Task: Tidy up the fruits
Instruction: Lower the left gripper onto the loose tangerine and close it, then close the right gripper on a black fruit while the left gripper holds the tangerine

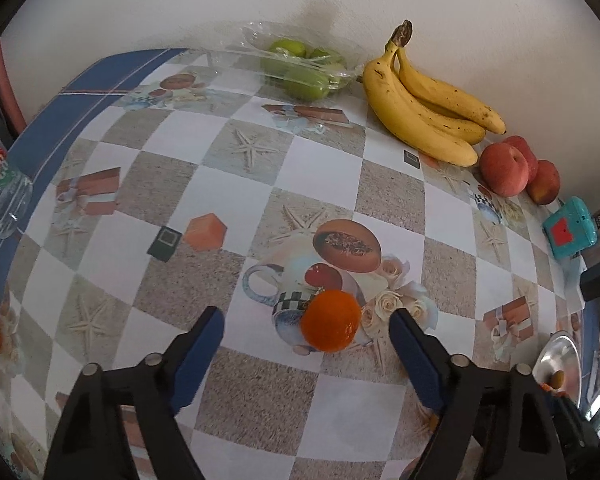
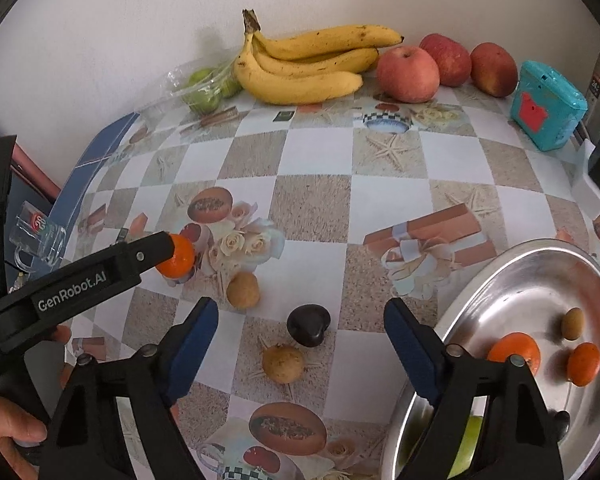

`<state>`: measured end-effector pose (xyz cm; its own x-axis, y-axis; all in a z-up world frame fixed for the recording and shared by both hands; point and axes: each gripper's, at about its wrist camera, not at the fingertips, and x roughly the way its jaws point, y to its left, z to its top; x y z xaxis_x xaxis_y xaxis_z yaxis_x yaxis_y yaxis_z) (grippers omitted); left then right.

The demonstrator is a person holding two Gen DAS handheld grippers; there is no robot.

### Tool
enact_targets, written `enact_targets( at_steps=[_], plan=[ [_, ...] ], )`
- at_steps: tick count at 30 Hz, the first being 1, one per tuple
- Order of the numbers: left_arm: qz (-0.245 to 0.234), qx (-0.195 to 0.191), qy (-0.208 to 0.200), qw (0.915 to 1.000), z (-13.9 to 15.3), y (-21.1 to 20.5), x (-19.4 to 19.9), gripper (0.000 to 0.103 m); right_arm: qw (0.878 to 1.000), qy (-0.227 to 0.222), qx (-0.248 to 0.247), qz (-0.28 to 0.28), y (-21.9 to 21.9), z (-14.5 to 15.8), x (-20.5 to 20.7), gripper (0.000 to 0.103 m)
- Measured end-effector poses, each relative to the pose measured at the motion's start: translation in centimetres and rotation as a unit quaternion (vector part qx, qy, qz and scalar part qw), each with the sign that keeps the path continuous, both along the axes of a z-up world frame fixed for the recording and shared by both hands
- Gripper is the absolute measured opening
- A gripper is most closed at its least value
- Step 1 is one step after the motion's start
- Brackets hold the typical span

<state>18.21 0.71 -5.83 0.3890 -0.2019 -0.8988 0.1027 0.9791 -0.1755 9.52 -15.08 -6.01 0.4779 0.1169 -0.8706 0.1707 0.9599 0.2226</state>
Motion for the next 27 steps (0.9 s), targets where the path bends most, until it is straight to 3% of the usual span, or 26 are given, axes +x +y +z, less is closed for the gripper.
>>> enact_targets(
  at_steps=[3, 7, 14, 27],
  plan=[
    [-0.002, -0.005, 0.006, 1.0, -0.5, -0.2, 0.3, 0.081, 1.0, 0.01, 0.0, 0.0, -0.1, -0.8, 0.3, 0.076],
    [-0.006, -0.006, 0.021, 0.9998, -1.5, -0.7, 0.6, 0.07, 1.0, 0.019, 0.004, 0.004, 0.0, -1.5, 0.5, 0.068],
    [-0.013, -0.012, 0.031, 0.9993, -1.9, -1.2, 0.8, 0.04, 1.0, 0.027, 0.005, 0.011, 0.1, -2.4, 0.9, 0.056],
    [-0.003, -0.015, 0.031, 0.9994, -1.3, -0.8, 0.6, 0.037, 1.0, 0.022, 0.019, 0.01, -0.1, -2.4, 0.6, 0.026]
  ],
)
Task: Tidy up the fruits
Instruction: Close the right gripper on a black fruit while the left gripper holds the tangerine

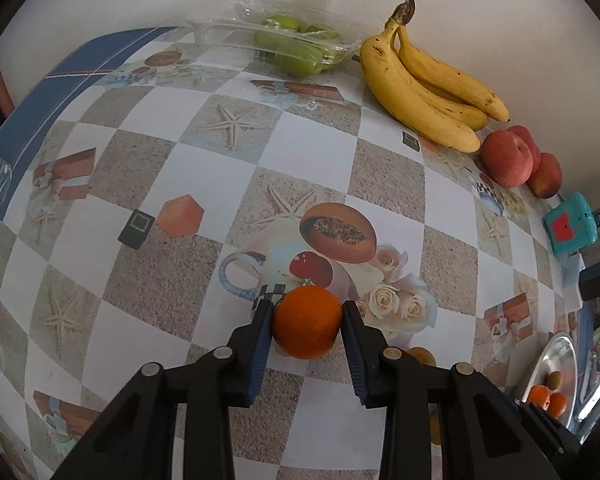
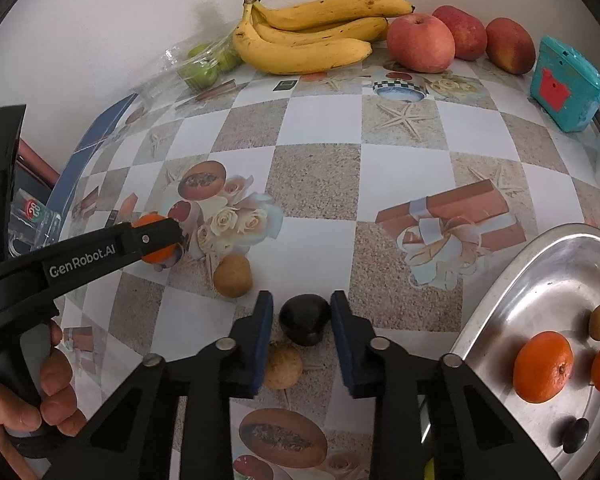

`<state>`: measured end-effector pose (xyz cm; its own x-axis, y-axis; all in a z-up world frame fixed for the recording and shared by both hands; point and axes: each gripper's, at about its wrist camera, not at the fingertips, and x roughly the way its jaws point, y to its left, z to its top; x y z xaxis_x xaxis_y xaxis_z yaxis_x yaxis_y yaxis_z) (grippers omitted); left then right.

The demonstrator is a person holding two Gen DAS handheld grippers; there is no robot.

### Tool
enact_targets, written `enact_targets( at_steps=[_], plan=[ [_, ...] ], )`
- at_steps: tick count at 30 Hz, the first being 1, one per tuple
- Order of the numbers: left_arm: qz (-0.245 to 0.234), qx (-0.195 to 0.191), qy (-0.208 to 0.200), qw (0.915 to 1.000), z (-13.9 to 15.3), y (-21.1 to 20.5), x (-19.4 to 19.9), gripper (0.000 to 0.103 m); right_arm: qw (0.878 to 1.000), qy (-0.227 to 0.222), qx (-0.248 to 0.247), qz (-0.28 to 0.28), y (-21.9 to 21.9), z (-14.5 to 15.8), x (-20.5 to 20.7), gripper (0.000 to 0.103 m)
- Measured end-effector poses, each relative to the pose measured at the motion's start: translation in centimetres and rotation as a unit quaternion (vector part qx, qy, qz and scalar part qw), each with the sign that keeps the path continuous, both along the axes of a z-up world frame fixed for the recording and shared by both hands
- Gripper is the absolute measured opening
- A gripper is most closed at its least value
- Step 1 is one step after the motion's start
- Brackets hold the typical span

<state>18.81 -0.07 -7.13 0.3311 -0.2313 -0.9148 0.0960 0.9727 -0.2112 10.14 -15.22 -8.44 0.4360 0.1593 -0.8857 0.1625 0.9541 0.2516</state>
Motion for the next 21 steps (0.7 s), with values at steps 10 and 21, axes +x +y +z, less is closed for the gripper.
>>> enact_targets(
  at_steps=[10, 21],
  plan=[
    [0.012, -0.008, -0.001, 0.9999, 1.4, 0.5, -0.6, 0.037, 1.0, -0.007, 0.016, -0.006, -0.3, 0.7, -0.5, 0.025],
    [0.02, -0.005, -0.01, 0.9997, 3.9, 1.1, -2.5, 0.037, 0.999, -0.024, 0.025, -0.016, -0.6, 3.0, -2.2, 0.025]
  ],
)
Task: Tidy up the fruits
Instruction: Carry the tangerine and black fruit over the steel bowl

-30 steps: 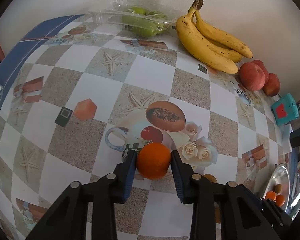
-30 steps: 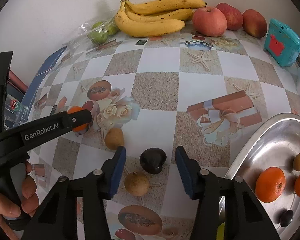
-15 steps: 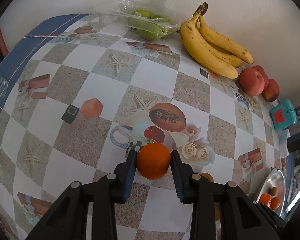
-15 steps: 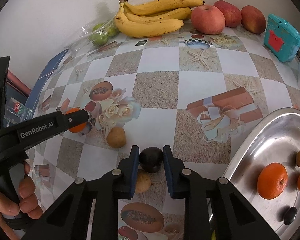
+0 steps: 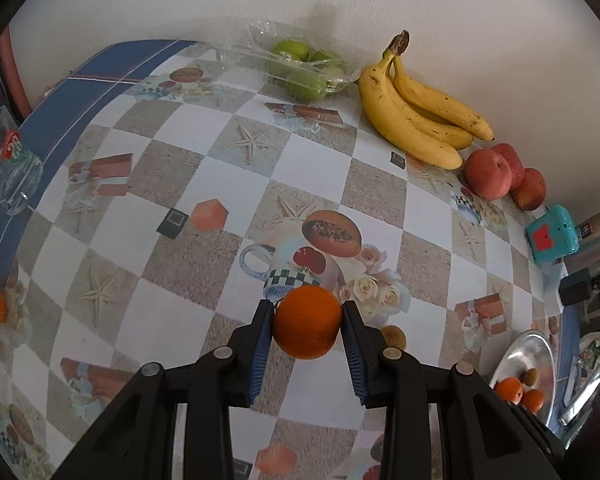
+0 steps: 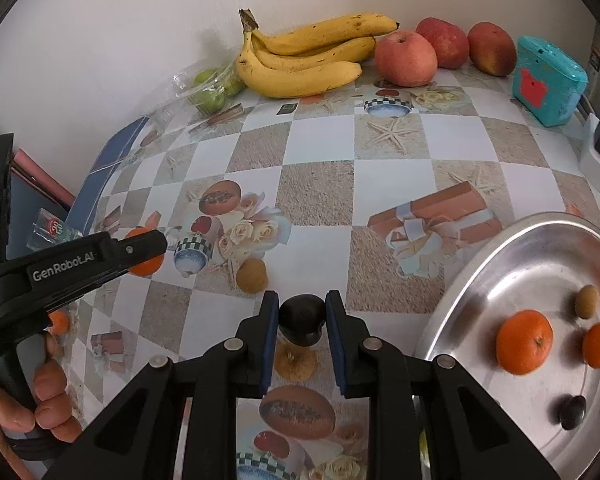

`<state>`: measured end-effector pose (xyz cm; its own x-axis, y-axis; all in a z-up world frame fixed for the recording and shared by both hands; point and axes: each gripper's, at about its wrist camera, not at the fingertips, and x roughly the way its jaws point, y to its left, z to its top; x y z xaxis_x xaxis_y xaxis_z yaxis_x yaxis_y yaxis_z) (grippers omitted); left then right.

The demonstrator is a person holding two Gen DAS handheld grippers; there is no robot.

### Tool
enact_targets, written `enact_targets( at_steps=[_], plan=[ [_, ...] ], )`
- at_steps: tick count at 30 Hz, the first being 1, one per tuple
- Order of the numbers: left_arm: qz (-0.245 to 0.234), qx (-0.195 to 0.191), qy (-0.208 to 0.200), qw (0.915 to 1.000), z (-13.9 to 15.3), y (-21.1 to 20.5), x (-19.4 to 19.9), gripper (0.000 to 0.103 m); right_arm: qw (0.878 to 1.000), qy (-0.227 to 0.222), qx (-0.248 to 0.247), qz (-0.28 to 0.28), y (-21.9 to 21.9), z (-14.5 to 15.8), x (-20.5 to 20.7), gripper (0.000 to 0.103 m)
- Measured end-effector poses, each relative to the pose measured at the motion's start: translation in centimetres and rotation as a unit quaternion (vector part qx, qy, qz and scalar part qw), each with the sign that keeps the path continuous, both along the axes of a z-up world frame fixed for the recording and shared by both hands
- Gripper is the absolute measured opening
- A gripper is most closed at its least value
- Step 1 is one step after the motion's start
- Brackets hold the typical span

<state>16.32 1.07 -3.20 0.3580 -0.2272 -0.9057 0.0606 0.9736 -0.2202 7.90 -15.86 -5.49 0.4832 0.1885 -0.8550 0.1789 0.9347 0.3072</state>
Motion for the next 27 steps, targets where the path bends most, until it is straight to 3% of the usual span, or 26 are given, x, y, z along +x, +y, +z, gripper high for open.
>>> enact_targets(
  at_steps=[27],
  plan=[
    [-0.006, -0.005, -0.018, 0.9998, 3.7, -1.7, -5.9, 0.037, 0.999, -0.026, 0.012, -0.024, -1.1, 3.7, -6.2, 0.025]
  ],
)
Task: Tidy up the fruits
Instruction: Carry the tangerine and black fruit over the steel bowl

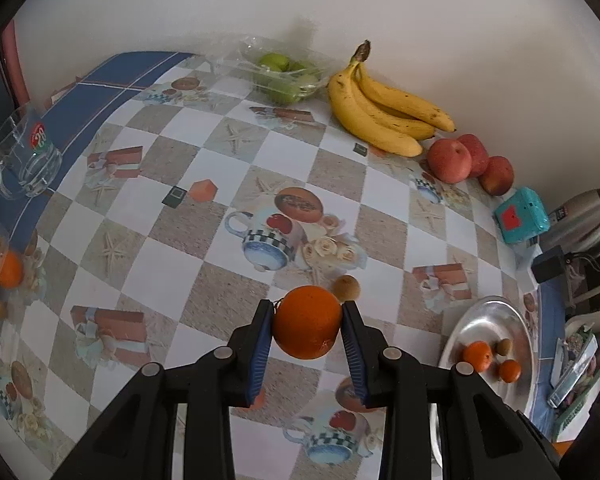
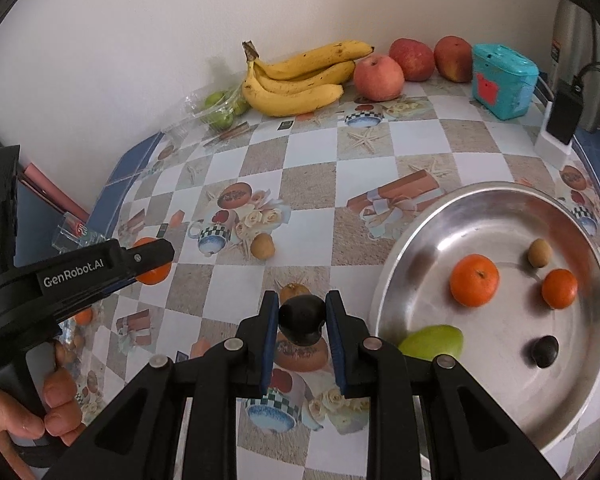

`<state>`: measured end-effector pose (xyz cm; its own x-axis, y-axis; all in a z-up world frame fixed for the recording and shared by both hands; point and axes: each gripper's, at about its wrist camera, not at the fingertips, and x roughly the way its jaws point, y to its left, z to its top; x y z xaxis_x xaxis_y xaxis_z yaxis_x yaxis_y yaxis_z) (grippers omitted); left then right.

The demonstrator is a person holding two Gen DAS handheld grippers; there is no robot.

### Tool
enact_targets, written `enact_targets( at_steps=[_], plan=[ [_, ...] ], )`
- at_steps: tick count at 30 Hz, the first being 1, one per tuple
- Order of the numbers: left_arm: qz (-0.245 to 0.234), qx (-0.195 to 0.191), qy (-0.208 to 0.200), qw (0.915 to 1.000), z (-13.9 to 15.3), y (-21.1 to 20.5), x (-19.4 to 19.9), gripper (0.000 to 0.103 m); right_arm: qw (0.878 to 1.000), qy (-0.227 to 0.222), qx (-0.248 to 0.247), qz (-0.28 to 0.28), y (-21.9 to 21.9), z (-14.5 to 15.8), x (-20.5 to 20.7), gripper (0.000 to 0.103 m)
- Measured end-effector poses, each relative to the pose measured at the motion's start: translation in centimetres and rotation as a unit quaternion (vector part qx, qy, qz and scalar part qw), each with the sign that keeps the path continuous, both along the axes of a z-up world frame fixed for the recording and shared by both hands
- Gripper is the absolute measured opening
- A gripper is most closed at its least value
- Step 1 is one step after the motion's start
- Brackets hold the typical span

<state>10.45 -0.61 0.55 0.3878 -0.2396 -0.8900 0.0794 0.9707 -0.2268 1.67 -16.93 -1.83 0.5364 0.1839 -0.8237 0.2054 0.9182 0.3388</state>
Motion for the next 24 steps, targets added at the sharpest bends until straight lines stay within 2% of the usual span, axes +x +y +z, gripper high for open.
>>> enact_targets(
  at_steps=[7, 13, 24],
  plan=[
    [-0.014, -0.013, -0.004, 0.9998, 0.9, -2.1, -1.8, 0.037, 1.0, -0.001, 0.004, -0.023, -1.6, 0.3, -1.5, 0.025],
    [-0.045, -0.016, -0.011, 0.9988, 1.7, -4.4, -2.6, 0.037, 0.999, 0.004, -0.022, -0.046, -3.5, 0.7, -2.2, 0.025],
    [-0.1, -0.025, -0.009, 0.9947, 2.2, -8.6, -4.2, 0.037, 0.992, 0.013, -0.019, -0.126, -9.8, 1.0, -4.5, 0.025]
  ],
)
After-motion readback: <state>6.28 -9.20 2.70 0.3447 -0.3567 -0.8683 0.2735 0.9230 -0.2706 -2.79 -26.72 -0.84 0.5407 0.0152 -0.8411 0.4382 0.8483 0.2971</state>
